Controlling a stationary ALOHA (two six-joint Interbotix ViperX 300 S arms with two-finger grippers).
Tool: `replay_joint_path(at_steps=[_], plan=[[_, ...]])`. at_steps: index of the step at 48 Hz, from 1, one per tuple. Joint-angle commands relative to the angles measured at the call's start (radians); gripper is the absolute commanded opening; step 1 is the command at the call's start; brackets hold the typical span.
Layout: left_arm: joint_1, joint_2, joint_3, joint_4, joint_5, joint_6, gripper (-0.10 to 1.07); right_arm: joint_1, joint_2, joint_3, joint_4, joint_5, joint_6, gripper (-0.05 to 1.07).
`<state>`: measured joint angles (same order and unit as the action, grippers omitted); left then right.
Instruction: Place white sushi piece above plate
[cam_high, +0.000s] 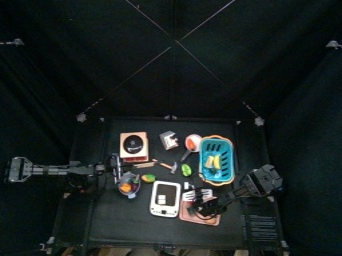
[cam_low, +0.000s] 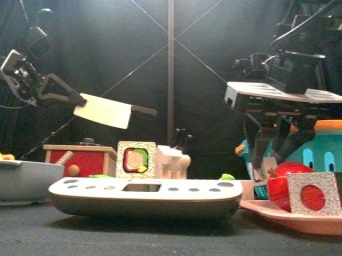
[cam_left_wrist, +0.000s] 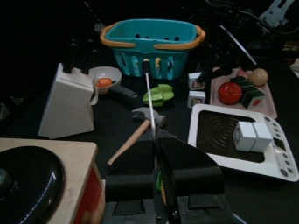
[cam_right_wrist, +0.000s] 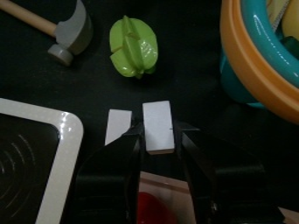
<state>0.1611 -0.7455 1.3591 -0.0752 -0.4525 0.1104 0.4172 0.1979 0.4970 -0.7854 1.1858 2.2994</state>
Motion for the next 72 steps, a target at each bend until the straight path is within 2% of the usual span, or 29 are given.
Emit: replay_joint_path(at_steps=[1,35,42,53,72], plan=[[0.000,0.003,-0.012,-0.002,-0.002,0.002,0.34,-0.011,-0.018,0.002,0.000,-0.025,0.003,0.70],[0.000,0.002,-0.014,0.000,-0.002,0.000,0.34,-0.035,0.009,0.021,0.021,-0.104,0.006,0.70],[0.000,0.002,-0.012,-0.002,-0.002,0.000,0.34,-0.037,0.009,0.025,0.028,-0.110,0.006,0.75],[0.000,0.003,-0.012,-0.002,-0.002,0.002,0.34,-0.038,0.009,0.023,0.032,-0.109,0.003,0.91],[0.000,0.002,-0.012,-0.002,-0.002,0.000,0.34,-0.035,-0.029,0.017,0.031,-0.078,-0.008,0.92]])
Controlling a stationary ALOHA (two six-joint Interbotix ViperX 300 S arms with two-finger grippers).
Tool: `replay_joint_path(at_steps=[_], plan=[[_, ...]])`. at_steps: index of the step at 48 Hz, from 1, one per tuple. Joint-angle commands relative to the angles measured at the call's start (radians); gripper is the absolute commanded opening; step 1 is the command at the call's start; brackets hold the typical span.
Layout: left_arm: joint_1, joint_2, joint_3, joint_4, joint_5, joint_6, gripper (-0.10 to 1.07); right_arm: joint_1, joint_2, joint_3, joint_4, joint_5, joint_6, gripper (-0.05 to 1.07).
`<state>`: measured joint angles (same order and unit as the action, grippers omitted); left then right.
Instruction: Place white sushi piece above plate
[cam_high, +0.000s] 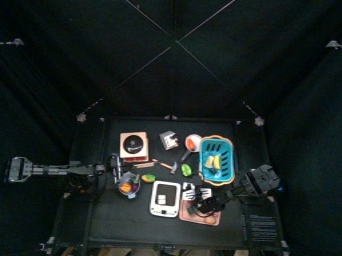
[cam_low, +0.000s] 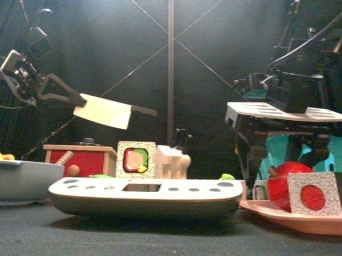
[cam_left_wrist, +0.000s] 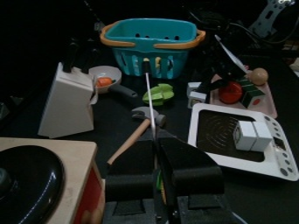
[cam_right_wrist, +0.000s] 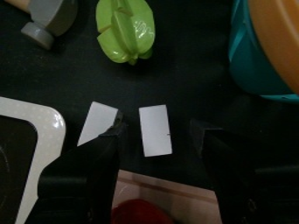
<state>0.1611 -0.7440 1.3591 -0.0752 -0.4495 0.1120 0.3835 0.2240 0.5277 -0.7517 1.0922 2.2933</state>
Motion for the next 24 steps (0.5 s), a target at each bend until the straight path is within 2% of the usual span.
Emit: replay_joint_path(at_steps=[1,24], plan=[[0.000,0.002,-0.012,-0.002,-0.005,-0.002,0.34,0.000,-0.057,-0.015,-0.003,0.018,-0.002,0.92],[0.000,0.000,-0.014,-0.002,-0.005,-0.002,0.34,0.003,-0.109,-0.011,-0.040,0.026,-0.014,0.92]])
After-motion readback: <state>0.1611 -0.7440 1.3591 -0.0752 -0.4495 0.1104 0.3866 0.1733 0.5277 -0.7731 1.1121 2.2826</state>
